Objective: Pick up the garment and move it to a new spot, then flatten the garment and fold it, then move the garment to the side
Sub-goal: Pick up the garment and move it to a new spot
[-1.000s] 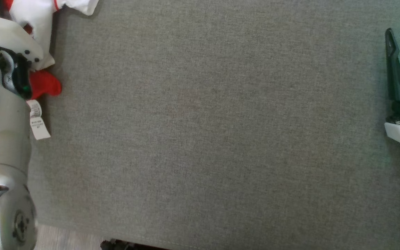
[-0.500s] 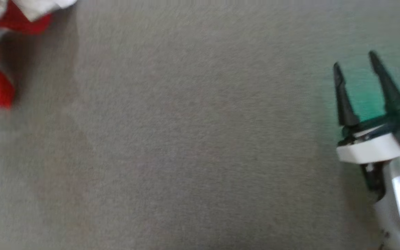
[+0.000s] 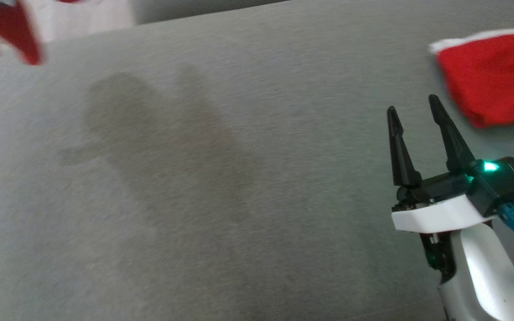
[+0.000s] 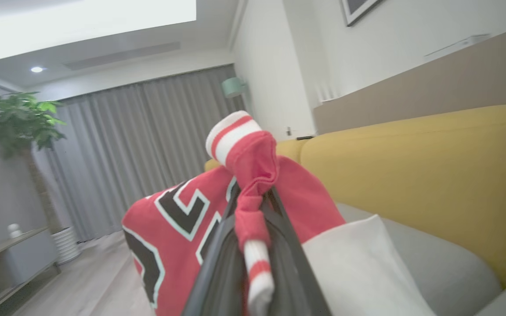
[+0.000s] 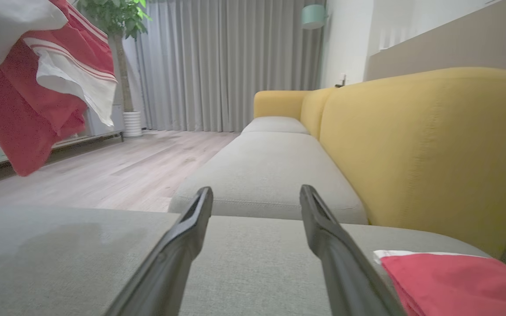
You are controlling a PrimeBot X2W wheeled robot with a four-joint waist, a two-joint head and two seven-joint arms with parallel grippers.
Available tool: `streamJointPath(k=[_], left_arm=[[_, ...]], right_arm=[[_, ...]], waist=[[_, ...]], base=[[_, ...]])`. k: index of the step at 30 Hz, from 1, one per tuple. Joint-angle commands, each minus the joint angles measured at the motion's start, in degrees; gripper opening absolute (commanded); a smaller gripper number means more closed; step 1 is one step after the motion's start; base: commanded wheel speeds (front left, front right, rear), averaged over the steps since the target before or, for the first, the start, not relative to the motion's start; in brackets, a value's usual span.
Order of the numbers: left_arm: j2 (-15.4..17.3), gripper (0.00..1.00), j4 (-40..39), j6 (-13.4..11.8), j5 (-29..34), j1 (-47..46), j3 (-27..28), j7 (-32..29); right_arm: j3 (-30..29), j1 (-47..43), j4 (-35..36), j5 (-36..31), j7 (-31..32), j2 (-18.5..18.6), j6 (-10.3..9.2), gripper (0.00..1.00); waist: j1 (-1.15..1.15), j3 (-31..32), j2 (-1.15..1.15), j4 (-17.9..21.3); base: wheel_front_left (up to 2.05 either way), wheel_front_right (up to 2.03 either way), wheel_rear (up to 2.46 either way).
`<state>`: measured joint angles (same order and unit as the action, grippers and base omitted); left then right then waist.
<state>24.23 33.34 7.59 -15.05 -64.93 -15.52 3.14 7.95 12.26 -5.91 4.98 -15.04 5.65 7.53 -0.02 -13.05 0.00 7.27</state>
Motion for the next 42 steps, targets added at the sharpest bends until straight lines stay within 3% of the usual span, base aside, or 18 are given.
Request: streamJointPath(k=[1, 7, 11, 14, 19, 20, 21, 22, 30, 42], left_arm=[[3.03, 0.0, -3.47, -0.11, -0.5, -0.44, 0.78, -0.79], [1.22, 0.0, -14.18, -0.49, -2.07, 8.39, -2.67, -3.77], [-1.22, 0.0, -18.19, -1.62, -1.93, 17.04, -5.77, -2.66], [-2.71, 0.0, -18.08, -3.26, 1.04, 23.36, -9.42, 1.48], [-7.76, 0.0, -11.36, -5.95, 2.77, 31.55, -13.58, 9.57], [-8.81, 0.11, -10.04, -6.87, 3.22, 32.53, -13.94, 10.59], [-10.04, 0.52, -8.9, -7.82, 3.16, 33.57, -13.86, 11.22], [-11.26, 1.0, -8.24, -8.27, 2.83, 34.53, -13.7, 11.58], [-17.07, 1.0, -20.32, -12.87, 3.49, 45.84, -5.05, 11.84], [-20.28, 1.0, -37.42, -18.38, 8.69, 66.07, 7.3, 11.85]], right_arm=[[1.55, 0.59, 2.29, 0.33, 0.04, -0.5, -0.04, 1.0], [2.1, 1.11, 3.37, 1.21, 0.04, -1.81, -0.04, 1.0], [1.98, 0.98, 3.6, 1.51, 0.04, -2.33, -0.04, 1.0], [1.89, 0.94, 3.51, 1.57, 0.04, -2.54, -0.04, 1.0], [2.56, 0.71, 2.36, 1.76, 0.04, -2.68, -0.04, 1.0], [2.61, 0.61, 2.02, 1.75, 0.04, -2.69, -0.04, 1.0], [2.58, 0.51, 1.75, 1.73, 0.04, -2.7, -0.04, 1.0], [2.31, 0.4, 1.54, 1.69, 0.04, -2.71, -0.04, 1.0], [-0.64, -2.01, 0.58, 2.48, 0.04, -2.76, -0.04, 1.0], [-2.25, -10.83, -1.47, 2.02, 0.04, -2.77, -0.04, 1.0]], waist=[[0.02, 2.16, 0.0, 4.84], [0.02, 0.13, 0.0, 8.64], [0.02, -1.88, 0.0, 9.36], [0.02, -3.1, 0.0, 9.01], [0.02, -3.87, 0.0, 7.17], [0.02, -3.8, 0.0, 6.58], [0.02, -3.67, 0.0, 6.0], [0.02, -3.44, 0.0, 5.39], [0.02, 0.94, 0.0, -0.3], [0.02, 11.59, 0.0, -6.76]], base=[[0.0, 0.0, 0.0], [0.0, 0.0, 0.0], [0.0, 0.0, 0.0], [0.0, 0.0, 0.0], [0.0, 0.0, 0.0], [0.0, 0.0, 0.0], [0.0, 0.0, 0.0], [0.0, 0.0, 0.0], [0.0, 0.0, 0.0], [0.0, 0.0, 0.0]])
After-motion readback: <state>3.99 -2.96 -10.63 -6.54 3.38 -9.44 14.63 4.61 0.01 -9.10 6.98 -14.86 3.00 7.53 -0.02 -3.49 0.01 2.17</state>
